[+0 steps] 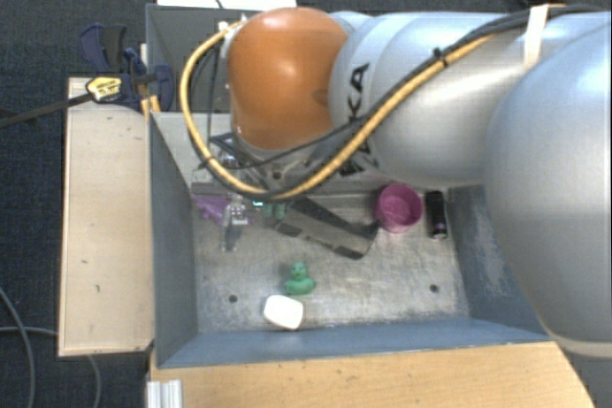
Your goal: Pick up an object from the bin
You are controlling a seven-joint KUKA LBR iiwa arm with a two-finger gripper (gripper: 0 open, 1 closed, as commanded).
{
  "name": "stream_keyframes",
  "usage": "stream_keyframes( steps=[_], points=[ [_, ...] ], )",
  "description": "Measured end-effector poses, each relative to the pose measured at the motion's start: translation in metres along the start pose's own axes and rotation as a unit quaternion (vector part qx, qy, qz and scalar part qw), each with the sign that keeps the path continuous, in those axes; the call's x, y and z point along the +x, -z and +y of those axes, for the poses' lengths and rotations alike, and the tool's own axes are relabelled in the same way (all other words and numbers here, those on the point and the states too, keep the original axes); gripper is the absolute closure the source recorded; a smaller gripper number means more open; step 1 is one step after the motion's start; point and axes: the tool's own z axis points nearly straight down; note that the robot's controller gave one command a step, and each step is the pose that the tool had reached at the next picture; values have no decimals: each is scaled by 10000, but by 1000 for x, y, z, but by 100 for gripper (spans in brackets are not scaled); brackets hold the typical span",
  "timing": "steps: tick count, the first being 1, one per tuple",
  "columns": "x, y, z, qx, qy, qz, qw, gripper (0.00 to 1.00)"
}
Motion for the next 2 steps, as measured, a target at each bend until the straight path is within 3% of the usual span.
stream_keyframes(
  steps=[1, 2],
  points=[
    [-1, 1, 0, -2, -9, -9, 10000, 0],
    [-15, -55, -34, -14, -18, -35, 10000, 0]
  ],
)
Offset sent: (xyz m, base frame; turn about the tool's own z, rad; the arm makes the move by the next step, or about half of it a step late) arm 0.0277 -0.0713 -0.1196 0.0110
